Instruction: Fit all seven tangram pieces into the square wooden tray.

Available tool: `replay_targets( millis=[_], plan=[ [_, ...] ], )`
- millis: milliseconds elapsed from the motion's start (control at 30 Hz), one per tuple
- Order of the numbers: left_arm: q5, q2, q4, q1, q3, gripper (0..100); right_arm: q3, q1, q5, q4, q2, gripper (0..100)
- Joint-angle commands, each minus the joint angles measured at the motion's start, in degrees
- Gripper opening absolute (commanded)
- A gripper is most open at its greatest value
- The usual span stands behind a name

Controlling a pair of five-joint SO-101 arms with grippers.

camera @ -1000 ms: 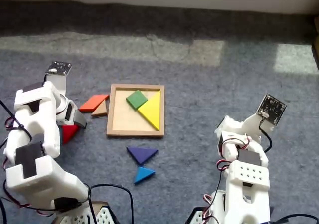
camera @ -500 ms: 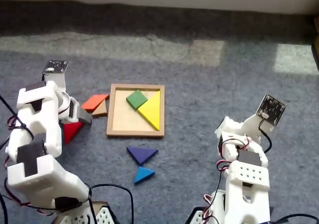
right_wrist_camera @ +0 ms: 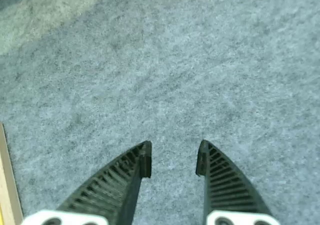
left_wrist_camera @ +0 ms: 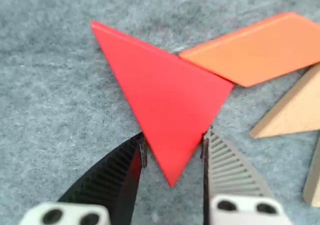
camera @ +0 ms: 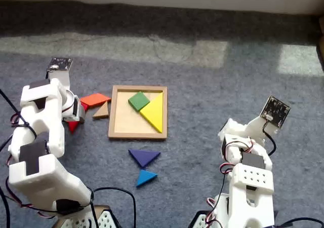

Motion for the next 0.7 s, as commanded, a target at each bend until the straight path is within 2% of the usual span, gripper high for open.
replay_targets(
  millis=[0, 133, 533, 667],
  plan=[
    [0.2, -2.1, 4.3, 2.3, -2.6, 16, -0.4, -0.4, 0.6, -1.6, -1.3, 15.9],
    [0.2, -8.8, 6.9, 4.5, -1.2, 16, -0.4, -0.4, 0.6, -1.6, -1.3, 15.9],
    [0.3, -32.3, 6.6, 8.3, 9.0, 17, -0.5, -0.4, 0.6, -1.6, -1.1, 15.9],
    [0.2, -32.2, 6.6, 10.2, 8.0, 28, -0.5, -0.4, 0.6, -1.6, -1.0, 15.9]
  ],
)
